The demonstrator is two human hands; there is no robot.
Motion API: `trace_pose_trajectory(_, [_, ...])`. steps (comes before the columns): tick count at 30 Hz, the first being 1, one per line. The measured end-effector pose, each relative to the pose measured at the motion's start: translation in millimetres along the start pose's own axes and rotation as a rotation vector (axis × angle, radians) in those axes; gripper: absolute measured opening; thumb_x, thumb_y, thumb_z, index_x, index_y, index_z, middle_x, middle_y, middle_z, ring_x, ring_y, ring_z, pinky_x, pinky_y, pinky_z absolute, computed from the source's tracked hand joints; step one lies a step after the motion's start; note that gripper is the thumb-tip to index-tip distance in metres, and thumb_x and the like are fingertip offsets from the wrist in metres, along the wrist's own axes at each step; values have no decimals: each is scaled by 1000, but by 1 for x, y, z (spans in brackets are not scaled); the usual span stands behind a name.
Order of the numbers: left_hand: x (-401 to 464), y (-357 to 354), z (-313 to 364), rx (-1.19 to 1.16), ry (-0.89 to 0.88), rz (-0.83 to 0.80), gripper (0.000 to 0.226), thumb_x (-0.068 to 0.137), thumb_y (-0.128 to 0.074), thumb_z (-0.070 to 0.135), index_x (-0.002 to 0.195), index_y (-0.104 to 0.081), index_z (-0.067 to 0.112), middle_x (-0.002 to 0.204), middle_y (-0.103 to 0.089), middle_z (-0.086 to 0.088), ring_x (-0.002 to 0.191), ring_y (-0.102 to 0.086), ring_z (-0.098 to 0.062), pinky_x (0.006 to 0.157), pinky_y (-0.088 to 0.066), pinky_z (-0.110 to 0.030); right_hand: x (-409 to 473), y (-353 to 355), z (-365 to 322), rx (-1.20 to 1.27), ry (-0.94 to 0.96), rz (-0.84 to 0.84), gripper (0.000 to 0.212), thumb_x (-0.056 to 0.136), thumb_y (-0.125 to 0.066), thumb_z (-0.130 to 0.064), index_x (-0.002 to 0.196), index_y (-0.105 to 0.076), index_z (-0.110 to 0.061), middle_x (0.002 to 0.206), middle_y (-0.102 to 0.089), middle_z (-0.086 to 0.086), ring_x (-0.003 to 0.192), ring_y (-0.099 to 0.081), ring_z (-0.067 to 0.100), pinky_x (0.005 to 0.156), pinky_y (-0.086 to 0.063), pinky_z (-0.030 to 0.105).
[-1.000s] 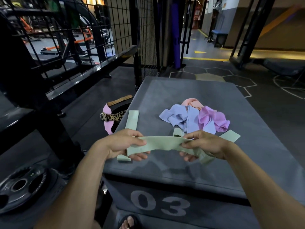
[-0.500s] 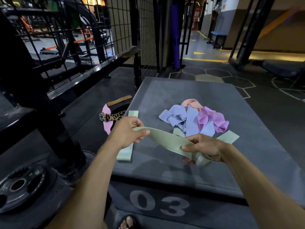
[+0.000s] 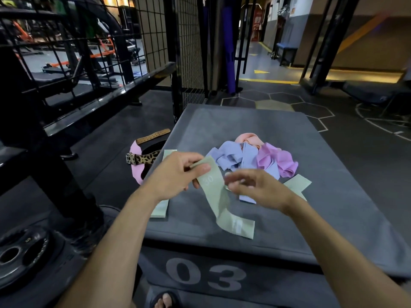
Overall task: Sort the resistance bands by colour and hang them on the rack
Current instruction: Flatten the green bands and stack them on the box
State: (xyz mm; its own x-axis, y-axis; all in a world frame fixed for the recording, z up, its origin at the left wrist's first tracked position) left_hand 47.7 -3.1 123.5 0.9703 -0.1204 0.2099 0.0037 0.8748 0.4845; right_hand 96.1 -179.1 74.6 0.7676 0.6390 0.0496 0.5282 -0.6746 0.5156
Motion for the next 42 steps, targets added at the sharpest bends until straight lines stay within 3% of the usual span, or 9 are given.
trace_pose_trajectory(3, [2, -10, 15, 35, -91, -36, 13, 99, -64, 20, 92, -72, 27, 72, -65, 2, 61, -63, -15, 56, -46, -24, 3, 9, -45, 240, 186, 168, 21, 96, -67, -19, 117, -71, -13, 113, -74, 1, 110, -68, 19, 97, -54, 34])
trace_pose_trajectory(8, [7, -11, 19, -74, -135, 7, 15, 95, -70, 25, 102, -61, 15, 75, -69, -7, 65, -65, -24, 69, -55, -44, 7, 18, -65, 181, 292, 355, 6, 94, -69, -12, 98, -72, -10, 87, -71, -5, 80, -66, 14, 77, -54, 36])
trace_pose_trajectory(14, [6, 0, 17, -199, -157, 133, 19, 92, -73, 27, 99, -60, 15, 75, -68, 11, 67, -57, -4, 67, -44, -21, 3, 24, -93, 80, 388, 418, 2, 92, -72, -10, 93, -72, -12, 77, -66, -14, 64, -55, 11, 58, -46, 30])
trace_pose_trajectory(18, [1, -14, -3, -294, -57, 3, 37, 87, -79, 22, 121, -64, 16, 113, -75, 0, 107, -69, -16, 93, -53, -31, 2, 34, -120, 182, 441, 482, 3, 92, -71, -9, 93, -70, -12, 83, -70, 1, 67, -60, 12, 60, -50, 33])
trace_pose_trajectory(22, [-12, -39, -31, -284, 90, -122, 27, 90, -75, 11, 116, -69, 13, 112, -75, 0, 104, -69, -12, 100, -52, -31, 5, 44, -150, 265, 443, 484, 6, 94, -68, -3, 93, -66, -9, 76, -64, 4, 60, -58, 14, 54, -45, 21])
trace_pose_trajectory(27, [-30, -34, -53, -258, 177, -146, 25, 98, -64, 23, 117, -71, 8, 113, -76, -3, 112, -68, -14, 107, -48, -34, 13, 60, -180, 295, 437, 559, 12, 95, -66, -6, 90, -62, -15, 80, -64, 2, 60, -65, 18, 52, -47, 32])
trace_pose_trajectory(31, [-40, -14, -62, -391, 215, -69, 21, 100, -59, 18, 115, -61, 3, 100, -76, -15, 88, -72, -30, 94, -56, -53, 36, 67, -181, 302, 346, 629, 9, 96, -65, -10, 91, -60, -15, 79, -67, 6, 62, -70, 17, 56, -53, 32])
trace_pose_trajectory(35, [-51, 5, -72, -434, 250, -42, 22, 103, -55, 16, 122, -53, 5, 95, -74, -21, 77, -73, -33, 68, -58, -38, 75, 61, -153, 389, 189, 636, 10, 96, -65, -11, 88, -61, -15, 82, -67, 9, 65, -73, 18, 57, -57, 31])
trace_pose_trajectory(42, [-65, 31, -113, -470, 422, -4, 21, 106, -46, 17, 110, -56, -1, 95, -70, -25, 79, -71, -29, 62, -59, -38, 149, 33, -89, 451, -75, 611, 8, 95, -66, -11, 89, -62, -14, 92, -69, 9, 59, -72, 16, 53, -56, 27])
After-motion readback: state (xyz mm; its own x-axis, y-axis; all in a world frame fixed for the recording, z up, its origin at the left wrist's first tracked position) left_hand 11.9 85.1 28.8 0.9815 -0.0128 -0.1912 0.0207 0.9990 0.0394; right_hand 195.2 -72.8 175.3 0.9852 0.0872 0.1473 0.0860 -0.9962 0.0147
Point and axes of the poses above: each hand's wrist, its own x-axis towards the middle knuckle, its own y-axis out of the back of the hand, z = x × y, the point moved 9 cm from there along x, towards the middle knuckle
